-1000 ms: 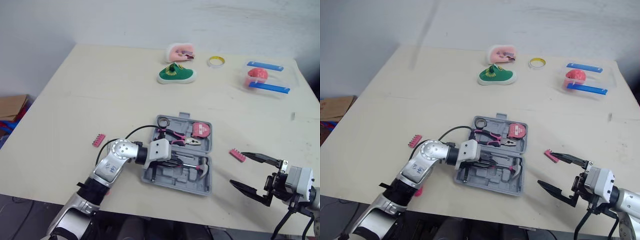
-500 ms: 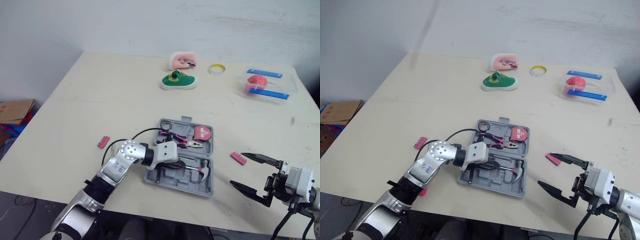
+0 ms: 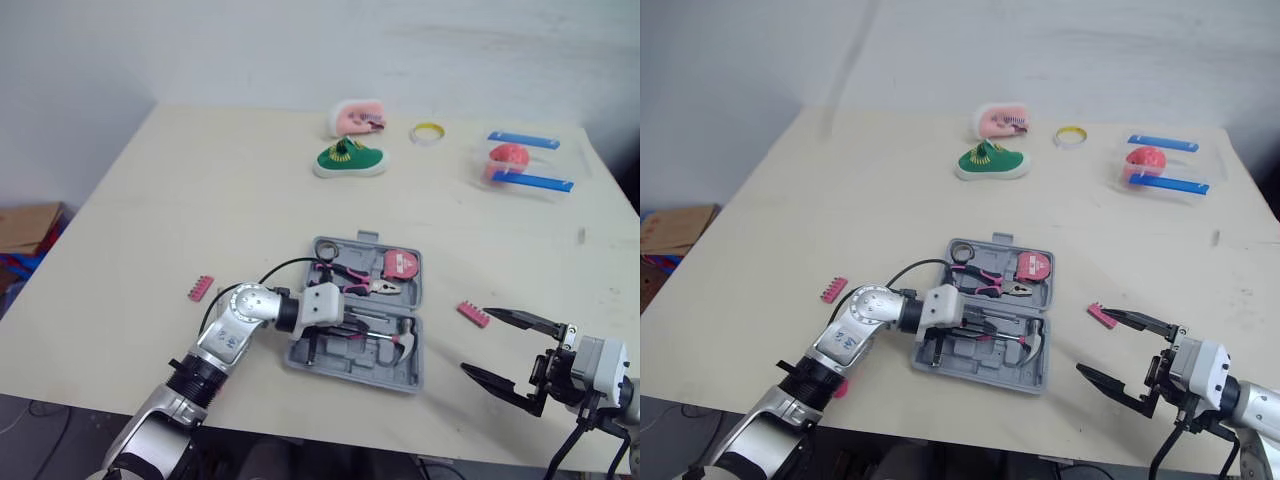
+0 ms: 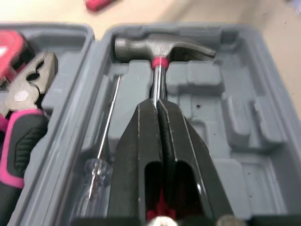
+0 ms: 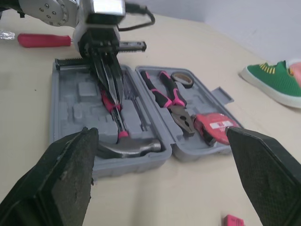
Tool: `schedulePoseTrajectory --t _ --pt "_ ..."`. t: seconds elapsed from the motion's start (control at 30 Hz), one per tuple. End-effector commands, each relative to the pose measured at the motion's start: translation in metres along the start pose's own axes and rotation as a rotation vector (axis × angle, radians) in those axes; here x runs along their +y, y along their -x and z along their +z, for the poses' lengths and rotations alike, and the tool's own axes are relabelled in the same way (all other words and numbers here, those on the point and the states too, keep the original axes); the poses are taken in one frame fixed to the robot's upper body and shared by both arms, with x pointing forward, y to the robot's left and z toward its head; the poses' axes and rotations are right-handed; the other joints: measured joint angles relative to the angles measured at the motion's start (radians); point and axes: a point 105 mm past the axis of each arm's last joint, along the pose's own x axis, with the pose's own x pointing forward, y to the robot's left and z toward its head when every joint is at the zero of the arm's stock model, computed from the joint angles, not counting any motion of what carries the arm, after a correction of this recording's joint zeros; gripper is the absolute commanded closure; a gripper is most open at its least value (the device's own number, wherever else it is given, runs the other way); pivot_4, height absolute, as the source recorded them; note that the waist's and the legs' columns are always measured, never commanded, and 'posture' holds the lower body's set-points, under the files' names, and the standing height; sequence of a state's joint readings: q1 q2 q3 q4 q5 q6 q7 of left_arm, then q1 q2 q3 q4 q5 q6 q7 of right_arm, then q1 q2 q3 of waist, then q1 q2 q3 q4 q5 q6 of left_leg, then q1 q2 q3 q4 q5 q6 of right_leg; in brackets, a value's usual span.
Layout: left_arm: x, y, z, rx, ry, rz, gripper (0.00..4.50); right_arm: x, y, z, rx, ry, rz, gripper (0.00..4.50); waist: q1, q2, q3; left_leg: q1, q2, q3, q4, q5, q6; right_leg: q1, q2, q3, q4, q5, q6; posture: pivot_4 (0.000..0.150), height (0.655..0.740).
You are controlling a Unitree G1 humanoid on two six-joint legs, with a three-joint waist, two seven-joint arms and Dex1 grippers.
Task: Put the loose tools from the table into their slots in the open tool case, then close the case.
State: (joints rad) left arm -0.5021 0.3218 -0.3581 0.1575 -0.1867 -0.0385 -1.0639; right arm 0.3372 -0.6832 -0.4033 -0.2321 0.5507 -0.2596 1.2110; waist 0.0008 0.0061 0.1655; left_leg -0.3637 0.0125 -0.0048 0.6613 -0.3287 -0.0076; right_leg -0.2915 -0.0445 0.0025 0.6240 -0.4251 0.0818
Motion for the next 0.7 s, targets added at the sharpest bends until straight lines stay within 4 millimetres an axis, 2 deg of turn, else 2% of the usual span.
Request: schedulePoseTrajectory --t 0.03,0.17,0.2,0.3,0.33,0.37,0.43,0.5,0.57,0.63,0.7 --pt "0.016 0.022 0.045 -0.140 -0.140 0.042 4.47 -0.008 0.010 0.007 0.002 0.041 -0.030 0.00 0.002 0.000 0.000 -0.007 0.000 0.000 0.002 0.000 0.000 -0.006 0.001 -0.001 0.004 0.000 0.000 0.150 0.7400" --pt "0.026 0.053 0.063 -0.170 -0.159 0.086 4.47 -0.017 0.019 0.003 0.026 0.040 -0.062 0.00 0.003 -0.001 0.001 -0.015 0.000 0.001 0.002 0.000 0.001 -0.014 0.003 0.000 0.006 0.000 0.001 0.150 0.7400" --pt "0.029 0.066 0.065 -0.162 -0.177 0.117 3.97 -0.022 0.023 0.001 0.039 0.043 -0.078 0.00 0.001 -0.002 0.003 -0.015 0.000 0.001 0.002 0.000 0.001 -0.014 0.003 0.000 0.005 0.000 0.001 0.150 0.7400" --pt "0.039 0.105 0.063 -0.113 -0.176 0.262 2.86 -0.034 0.035 -0.002 0.067 0.062 -0.109 0.00 -0.005 -0.006 0.011 -0.011 0.000 0.004 0.003 0.000 0.001 -0.013 0.002 0.003 0.006 0.001 0.001 0.150 0.7400" --pt "0.039 0.126 0.057 -0.076 -0.148 0.326 2.32 -0.039 0.041 -0.003 0.085 0.073 -0.124 0.00 -0.006 -0.006 0.012 -0.010 0.000 0.004 0.003 0.001 0.002 -0.013 0.002 0.004 0.006 0.001 0.002 0.150 0.7400" --pt "0.038 0.140 0.053 -0.050 -0.129 0.365 2.02 -0.042 0.046 -0.004 0.097 0.081 -0.133 0.00 -0.008 -0.007 0.013 -0.009 0.000 0.004 0.003 0.002 0.001 -0.012 0.001 0.004 0.006 0.001 0.002 0.150 0.7400" --pt "0.030 0.182 0.040 0.032 -0.069 0.483 1.06 -0.050 0.061 -0.007 0.136 0.098 -0.161 0.00 -0.013 -0.008 0.014 -0.006 0.000 0.005 0.002 0.002 0.001 -0.012 0.001 0.005 0.008 0.001 0.002 0.150 0.7400" --pt "0.022 0.211 0.033 0.084 -0.031 0.574 0.15 -0.055 0.071 -0.009 0.160 0.107 -0.182 0.00 -0.015 -0.008 0.016 -0.006 0.001 0.004 0.001 0.002 0.001 -0.012 0.001 0.005 0.008 0.001 0.002 0.150 0.7400" --pt "0.014 0.236 0.025 0.144 -0.012 0.654 0.06 -0.060 0.080 -0.012 0.184 0.119 -0.200 0.00 -0.016 -0.009 0.018 -0.007 0.001 0.004 0.001 0.002 0.001 -0.012 0.000 0.005 0.008 0.001 0.002 0.150 0.7400" --pt "-0.002 0.275 0.012 0.249 0.020 0.786 0.06 -0.073 0.097 -0.016 0.222 0.134 -0.270 0.00 -0.020 -0.010 0.018 -0.007 0.000 0.004 0.001 0.002 0.002 -0.012 -0.001 0.005 0.007 0.001 0.002 0.150 0.7400" --pt "-0.016 0.306 0.003 0.313 0.057 0.893 0.06 -0.079 0.109 -0.020 0.252 0.133 -0.306 0.00 -0.022 -0.009 0.019 -0.007 0.000 0.005 0.000 0.001 0.003 -0.012 -0.002 0.005 0.006 0.001 0.002 0.150 0.7400"
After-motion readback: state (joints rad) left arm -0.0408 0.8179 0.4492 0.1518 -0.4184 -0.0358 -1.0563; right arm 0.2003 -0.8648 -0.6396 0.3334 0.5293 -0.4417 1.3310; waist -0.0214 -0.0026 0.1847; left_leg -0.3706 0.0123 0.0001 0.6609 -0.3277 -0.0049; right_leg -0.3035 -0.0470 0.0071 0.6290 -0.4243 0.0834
